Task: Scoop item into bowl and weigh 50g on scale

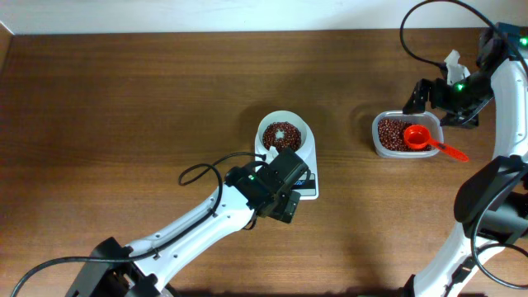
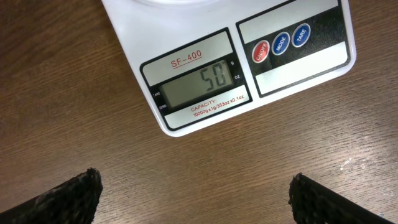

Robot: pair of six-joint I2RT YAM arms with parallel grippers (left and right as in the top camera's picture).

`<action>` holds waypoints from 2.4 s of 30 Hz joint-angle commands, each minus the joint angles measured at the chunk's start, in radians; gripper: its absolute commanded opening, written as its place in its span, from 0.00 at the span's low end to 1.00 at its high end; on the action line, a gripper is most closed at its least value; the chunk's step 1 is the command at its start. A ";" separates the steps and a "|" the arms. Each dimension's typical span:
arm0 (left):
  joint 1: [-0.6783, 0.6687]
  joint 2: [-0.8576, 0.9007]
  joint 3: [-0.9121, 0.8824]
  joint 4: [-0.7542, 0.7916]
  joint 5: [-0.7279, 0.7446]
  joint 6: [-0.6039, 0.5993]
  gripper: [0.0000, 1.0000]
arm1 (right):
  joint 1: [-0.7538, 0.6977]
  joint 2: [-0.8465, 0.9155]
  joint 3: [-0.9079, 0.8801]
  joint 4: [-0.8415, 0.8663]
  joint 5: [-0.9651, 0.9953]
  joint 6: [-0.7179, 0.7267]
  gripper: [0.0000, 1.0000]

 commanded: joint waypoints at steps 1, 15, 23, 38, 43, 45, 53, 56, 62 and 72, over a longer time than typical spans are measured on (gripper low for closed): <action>0.003 0.005 -0.007 0.000 -0.011 -0.002 0.99 | 0.003 0.001 -0.003 -0.002 -0.016 0.000 0.99; 0.003 0.005 -0.007 -0.054 -0.011 -0.002 0.99 | 0.003 0.001 -0.003 -0.002 -0.016 0.000 0.99; 0.002 -0.084 -0.008 0.051 -0.014 0.130 0.99 | 0.003 0.001 -0.003 -0.002 -0.016 0.000 0.99; 0.020 -0.595 -0.431 0.536 0.015 0.350 0.99 | 0.003 0.001 -0.003 -0.002 -0.016 0.000 0.99; 0.045 -0.810 -0.570 0.677 0.017 0.459 0.99 | 0.003 0.001 -0.003 -0.002 -0.016 0.000 0.99; 0.076 -0.887 -0.586 0.676 0.020 0.459 0.99 | 0.003 0.001 -0.003 -0.002 -0.016 0.000 0.99; 0.343 -1.170 -0.644 0.742 0.108 0.459 0.99 | 0.003 0.001 -0.003 -0.002 -0.016 0.000 0.99; 0.422 -1.294 -0.646 0.689 0.114 0.459 0.99 | 0.003 0.001 -0.003 -0.002 -0.016 0.000 0.99; 0.557 -1.473 -0.648 0.592 0.220 0.459 0.99 | 0.003 0.001 -0.003 -0.002 -0.016 0.000 0.99; 0.705 -1.548 -0.784 0.867 0.339 0.454 0.99 | 0.003 0.001 -0.003 -0.002 -0.016 0.000 0.99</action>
